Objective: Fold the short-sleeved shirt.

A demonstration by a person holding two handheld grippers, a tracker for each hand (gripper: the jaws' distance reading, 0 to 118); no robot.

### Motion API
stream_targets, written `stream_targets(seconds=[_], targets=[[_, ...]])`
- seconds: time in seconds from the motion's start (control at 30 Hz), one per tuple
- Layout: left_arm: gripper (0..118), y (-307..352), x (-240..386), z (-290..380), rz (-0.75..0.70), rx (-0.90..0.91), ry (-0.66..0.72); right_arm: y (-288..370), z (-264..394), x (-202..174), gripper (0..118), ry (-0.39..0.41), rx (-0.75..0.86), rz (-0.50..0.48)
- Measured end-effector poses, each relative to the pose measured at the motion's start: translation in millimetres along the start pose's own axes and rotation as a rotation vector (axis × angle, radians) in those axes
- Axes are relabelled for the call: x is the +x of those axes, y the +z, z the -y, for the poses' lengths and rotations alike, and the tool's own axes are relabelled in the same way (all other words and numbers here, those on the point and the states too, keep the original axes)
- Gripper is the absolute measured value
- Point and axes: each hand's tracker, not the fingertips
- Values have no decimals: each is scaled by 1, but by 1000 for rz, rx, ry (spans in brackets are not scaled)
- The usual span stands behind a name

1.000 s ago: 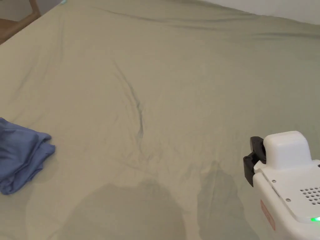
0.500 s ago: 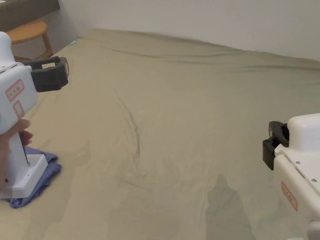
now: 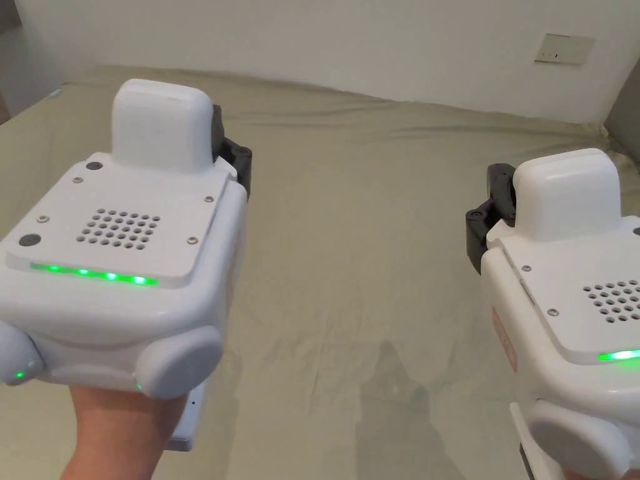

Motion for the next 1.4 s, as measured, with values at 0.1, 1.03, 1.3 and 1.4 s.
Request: stream_targets(seconds=[0.1,1.03,1.3,1.4], targets=[[0,9,22,5,11,-1,-17,5,11,3,2,-20,-10,3],[0,17,39,12,23,-36,-78,8,30,1,2,-55,-21,12],[0,20,36,11,26,-25,-64,10,28,0,2,-56,-10,14],[0,21,37,12,30,-25,-64,11,29,0,2,-60,-6,15]])
